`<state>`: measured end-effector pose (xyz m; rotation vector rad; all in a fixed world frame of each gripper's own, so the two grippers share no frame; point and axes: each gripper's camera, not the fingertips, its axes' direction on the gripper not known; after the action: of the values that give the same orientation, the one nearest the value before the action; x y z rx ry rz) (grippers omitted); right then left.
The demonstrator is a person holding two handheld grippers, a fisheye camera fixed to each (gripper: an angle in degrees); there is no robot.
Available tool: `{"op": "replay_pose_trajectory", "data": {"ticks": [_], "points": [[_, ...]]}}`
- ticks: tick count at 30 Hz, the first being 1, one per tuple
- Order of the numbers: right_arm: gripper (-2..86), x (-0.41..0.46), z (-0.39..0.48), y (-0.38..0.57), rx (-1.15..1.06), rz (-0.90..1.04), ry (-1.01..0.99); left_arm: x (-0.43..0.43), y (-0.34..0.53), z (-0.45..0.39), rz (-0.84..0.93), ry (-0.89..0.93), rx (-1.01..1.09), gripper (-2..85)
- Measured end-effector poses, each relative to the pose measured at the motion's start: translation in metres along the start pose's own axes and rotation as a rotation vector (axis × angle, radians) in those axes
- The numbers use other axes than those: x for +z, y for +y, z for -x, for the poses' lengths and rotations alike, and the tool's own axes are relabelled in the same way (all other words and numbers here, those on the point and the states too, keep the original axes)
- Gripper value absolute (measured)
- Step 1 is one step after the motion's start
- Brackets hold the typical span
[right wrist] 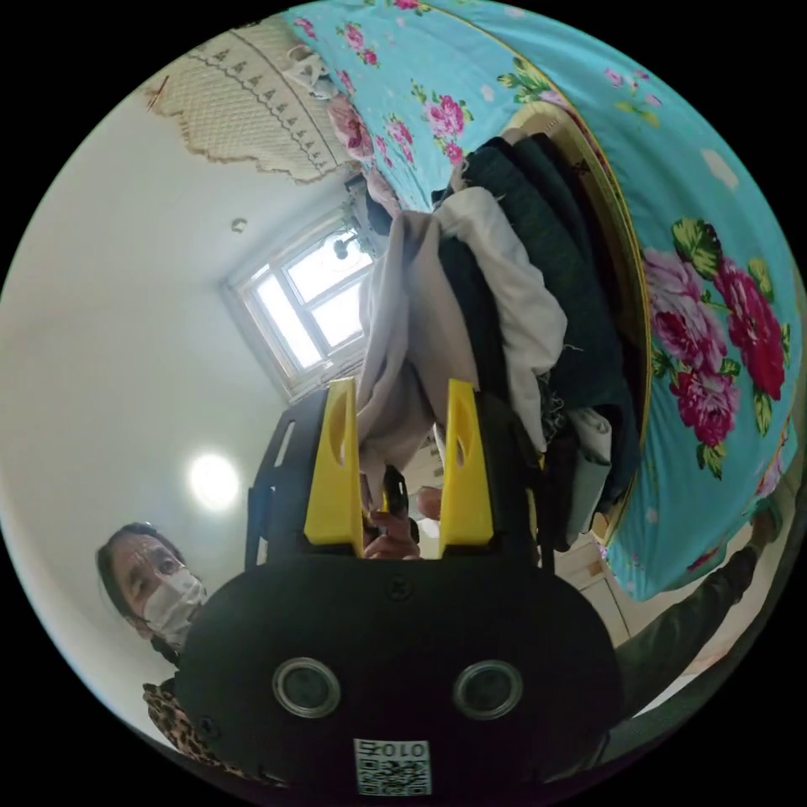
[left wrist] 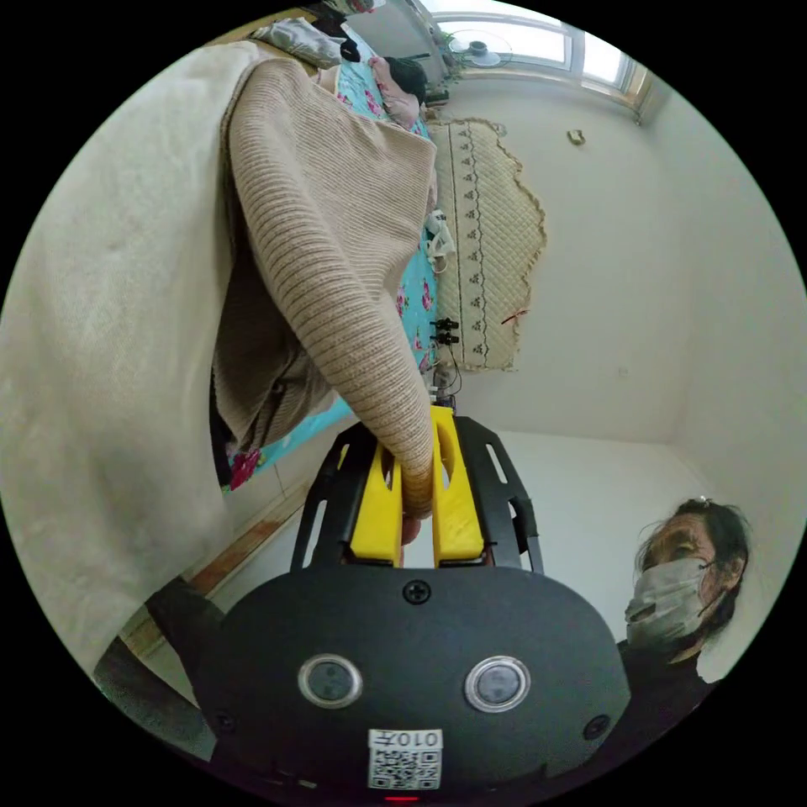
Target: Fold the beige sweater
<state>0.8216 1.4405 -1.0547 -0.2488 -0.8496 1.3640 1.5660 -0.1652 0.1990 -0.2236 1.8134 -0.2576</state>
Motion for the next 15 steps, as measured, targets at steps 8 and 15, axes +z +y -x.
{"op": "replay_pose_trajectory", "data": {"ticks": [8,15], "points": [[14.5,0.058,0.003,-0.020,0.024,0.078,-0.097,-0.006,-0.029,-0.027,-0.016,0.062,-0.053,10.1],[13.1,-0.005,0.008,-0.020,-0.049,-0.059,0.154,-0.012,-0.023,-0.007,0.013,-0.006,-0.086,10.1]]}}
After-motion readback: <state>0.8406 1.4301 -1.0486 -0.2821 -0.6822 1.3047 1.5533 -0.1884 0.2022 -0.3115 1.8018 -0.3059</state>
